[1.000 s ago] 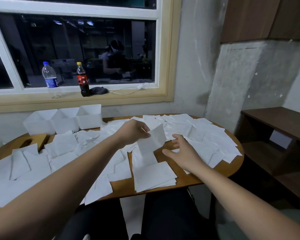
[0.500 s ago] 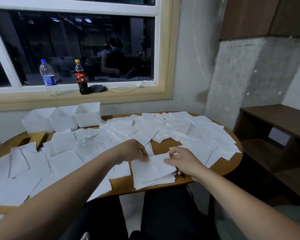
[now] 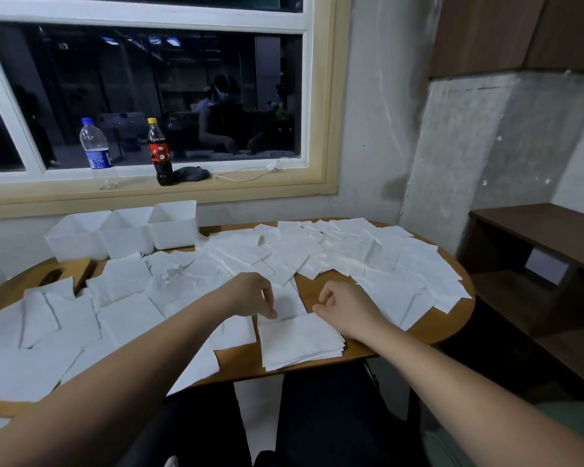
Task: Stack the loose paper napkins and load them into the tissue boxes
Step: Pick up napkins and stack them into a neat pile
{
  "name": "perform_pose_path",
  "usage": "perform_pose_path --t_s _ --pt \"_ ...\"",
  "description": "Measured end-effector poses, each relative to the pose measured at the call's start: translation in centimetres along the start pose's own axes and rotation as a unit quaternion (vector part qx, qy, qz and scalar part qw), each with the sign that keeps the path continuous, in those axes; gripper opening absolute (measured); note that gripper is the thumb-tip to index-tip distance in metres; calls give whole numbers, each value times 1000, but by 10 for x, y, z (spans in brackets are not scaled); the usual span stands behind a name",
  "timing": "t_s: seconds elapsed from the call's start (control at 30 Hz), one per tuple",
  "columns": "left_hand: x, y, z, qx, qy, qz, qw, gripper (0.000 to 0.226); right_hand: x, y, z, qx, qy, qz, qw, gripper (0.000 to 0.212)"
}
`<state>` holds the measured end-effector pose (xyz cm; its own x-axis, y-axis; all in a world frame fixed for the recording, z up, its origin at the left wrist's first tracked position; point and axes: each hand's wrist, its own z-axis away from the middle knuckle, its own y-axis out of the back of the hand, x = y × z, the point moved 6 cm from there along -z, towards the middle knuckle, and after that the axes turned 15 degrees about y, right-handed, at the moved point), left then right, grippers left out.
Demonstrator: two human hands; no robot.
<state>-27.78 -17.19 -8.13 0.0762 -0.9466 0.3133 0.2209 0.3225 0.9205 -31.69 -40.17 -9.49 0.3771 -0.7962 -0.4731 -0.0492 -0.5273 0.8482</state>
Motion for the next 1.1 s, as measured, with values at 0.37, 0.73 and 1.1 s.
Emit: perform_pose_path --t_s 0.37,0.73,1.1 --pt "-10 0 -19 23 44 23 998 27 -15 -36 -60 -128 -78 25 988 47" --pt "-14 0 -21 36 42 49 997 25 -30 -46 -70 -92 -118 -86 985 39" --pt "3 60 -13 167 -46 179 969 55 -54 40 -69 92 67 -62 992 18"
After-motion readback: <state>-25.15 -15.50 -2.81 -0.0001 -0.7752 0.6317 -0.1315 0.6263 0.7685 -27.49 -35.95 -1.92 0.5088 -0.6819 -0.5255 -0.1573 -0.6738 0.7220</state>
